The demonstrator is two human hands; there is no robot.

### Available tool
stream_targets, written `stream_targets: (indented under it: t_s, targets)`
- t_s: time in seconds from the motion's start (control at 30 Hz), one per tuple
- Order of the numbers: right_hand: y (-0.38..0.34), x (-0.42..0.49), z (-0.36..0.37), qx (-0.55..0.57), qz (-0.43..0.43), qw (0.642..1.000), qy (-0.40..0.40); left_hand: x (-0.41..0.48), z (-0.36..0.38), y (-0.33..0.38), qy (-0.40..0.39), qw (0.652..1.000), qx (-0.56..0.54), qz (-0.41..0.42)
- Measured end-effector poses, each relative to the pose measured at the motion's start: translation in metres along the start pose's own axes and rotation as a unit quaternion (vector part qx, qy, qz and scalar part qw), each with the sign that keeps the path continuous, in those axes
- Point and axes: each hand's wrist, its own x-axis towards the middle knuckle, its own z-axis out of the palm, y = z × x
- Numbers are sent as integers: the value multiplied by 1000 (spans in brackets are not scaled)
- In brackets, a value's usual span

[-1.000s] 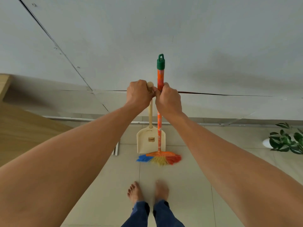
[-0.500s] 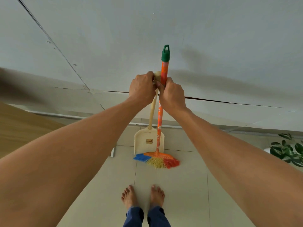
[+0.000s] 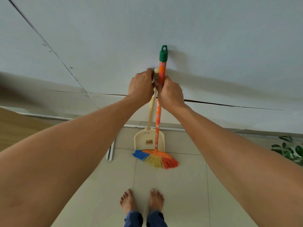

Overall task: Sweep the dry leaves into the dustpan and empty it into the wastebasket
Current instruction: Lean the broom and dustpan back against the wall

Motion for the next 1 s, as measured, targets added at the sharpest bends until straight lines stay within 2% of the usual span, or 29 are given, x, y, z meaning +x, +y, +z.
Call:
stream_targets:
  t_s: [0.23,0.63,1.0]
  targets:
    - [2,-1,-3,-18,15,1000,8,-3,1,10,14,998,53,-22]
    - [0,0,-5,-32,22,999,-7,-3,6,12,20,998,49,-22]
    - [-5,-13,-7,-26,50,998,-21,-20,17,-4,-27,994,95,-51]
